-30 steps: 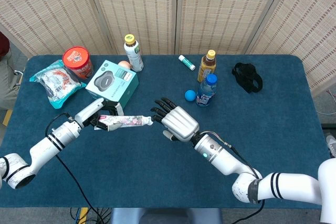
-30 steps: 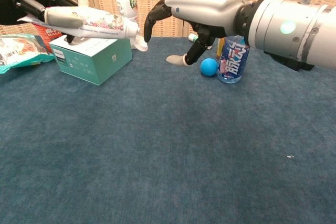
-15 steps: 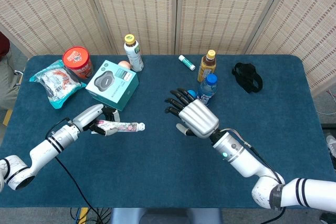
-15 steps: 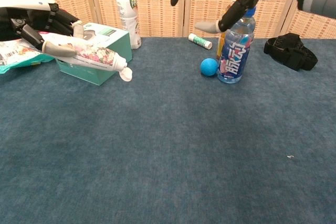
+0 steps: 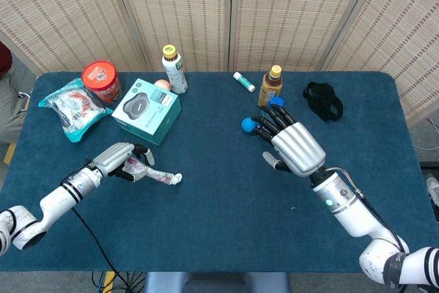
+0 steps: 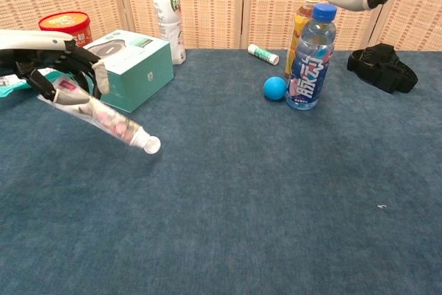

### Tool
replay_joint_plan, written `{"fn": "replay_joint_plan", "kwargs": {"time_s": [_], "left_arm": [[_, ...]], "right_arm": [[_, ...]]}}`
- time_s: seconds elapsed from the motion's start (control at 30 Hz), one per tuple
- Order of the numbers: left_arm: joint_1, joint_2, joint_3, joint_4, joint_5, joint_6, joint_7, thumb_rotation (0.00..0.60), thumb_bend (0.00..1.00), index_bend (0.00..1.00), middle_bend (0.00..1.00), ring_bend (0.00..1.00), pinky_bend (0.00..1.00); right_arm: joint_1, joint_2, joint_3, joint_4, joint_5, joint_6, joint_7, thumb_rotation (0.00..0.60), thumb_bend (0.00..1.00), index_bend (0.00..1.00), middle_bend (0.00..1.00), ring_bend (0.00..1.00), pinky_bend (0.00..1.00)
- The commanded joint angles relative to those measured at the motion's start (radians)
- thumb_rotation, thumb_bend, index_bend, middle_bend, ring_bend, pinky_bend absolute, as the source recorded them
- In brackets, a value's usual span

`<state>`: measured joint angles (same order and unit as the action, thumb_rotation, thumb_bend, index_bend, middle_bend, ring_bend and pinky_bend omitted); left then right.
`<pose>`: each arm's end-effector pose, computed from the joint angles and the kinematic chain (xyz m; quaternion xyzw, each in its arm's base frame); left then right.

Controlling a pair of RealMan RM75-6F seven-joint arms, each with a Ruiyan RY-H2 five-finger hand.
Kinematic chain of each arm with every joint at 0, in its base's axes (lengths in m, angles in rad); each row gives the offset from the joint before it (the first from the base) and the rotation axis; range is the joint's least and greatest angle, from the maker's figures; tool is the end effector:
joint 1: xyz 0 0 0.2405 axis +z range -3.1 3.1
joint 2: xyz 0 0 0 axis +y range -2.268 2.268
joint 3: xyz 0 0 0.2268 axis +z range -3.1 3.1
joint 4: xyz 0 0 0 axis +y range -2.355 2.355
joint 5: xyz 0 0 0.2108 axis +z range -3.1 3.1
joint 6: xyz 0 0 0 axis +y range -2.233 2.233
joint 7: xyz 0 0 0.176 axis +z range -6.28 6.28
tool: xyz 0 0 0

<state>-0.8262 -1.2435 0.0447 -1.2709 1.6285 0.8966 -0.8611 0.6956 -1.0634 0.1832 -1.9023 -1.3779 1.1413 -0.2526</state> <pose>-0.1793 0.3766 0.0436 -0.7180 -0.5164 -0.3987 0.2427 -0.0696 -0.3254 0.1054 0.7448 -0.2465 0.4651 0.4102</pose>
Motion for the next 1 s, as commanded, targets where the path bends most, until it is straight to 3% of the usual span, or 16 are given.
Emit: {"fn": "replay_joint_plan", "kwargs": {"time_s": [0.03,0.2,0.27,0.5,0.7,1.0], "left_arm": [[0.007,0.005,0.007,0.003,-0.012,-0.011,0.044,0.564,0.50,0.27,0.32,0.19,0.26],[0.036,0.024,-0.009,-0.016,-0.055,0.013,0.121,0.554,0.49,0.21,0.25,0.16,0.25],[0.059,0.033,-0.021,-0.028,-0.080,0.042,0.162,0.578,0.47,0.20,0.25,0.16,0.25],[0.197,0.057,-0.080,-0.116,-0.223,0.221,0.466,0.600,0.43,0.21,0.25,0.16,0.25],[0.335,0.048,-0.123,-0.207,-0.326,0.420,0.628,0.600,0.42,0.26,0.27,0.17,0.25],[0.477,0.037,-0.090,-0.271,-0.318,0.584,0.814,0.600,0.42,0.31,0.30,0.18,0.25]], "right_arm": [[-0.018,0.018,-0.004,-0.001,-0.007,0.015,0.009,0.600,0.29,0.34,0.21,0.04,0.08],[-0.057,0.053,-0.011,0.001,-0.024,0.048,0.017,0.600,0.29,0.34,0.21,0.04,0.07],[-0.075,0.067,-0.017,0.002,-0.029,0.063,0.016,0.600,0.29,0.34,0.21,0.04,0.07],[-0.176,0.127,-0.060,0.013,-0.033,0.135,0.006,0.600,0.29,0.34,0.22,0.04,0.08],[-0.293,0.118,-0.106,0.080,-0.042,0.243,0.008,0.600,0.30,0.34,0.30,0.15,0.30],[-0.468,0.050,-0.145,0.162,-0.034,0.421,0.055,0.600,0.30,0.34,0.31,0.17,0.34]]}}
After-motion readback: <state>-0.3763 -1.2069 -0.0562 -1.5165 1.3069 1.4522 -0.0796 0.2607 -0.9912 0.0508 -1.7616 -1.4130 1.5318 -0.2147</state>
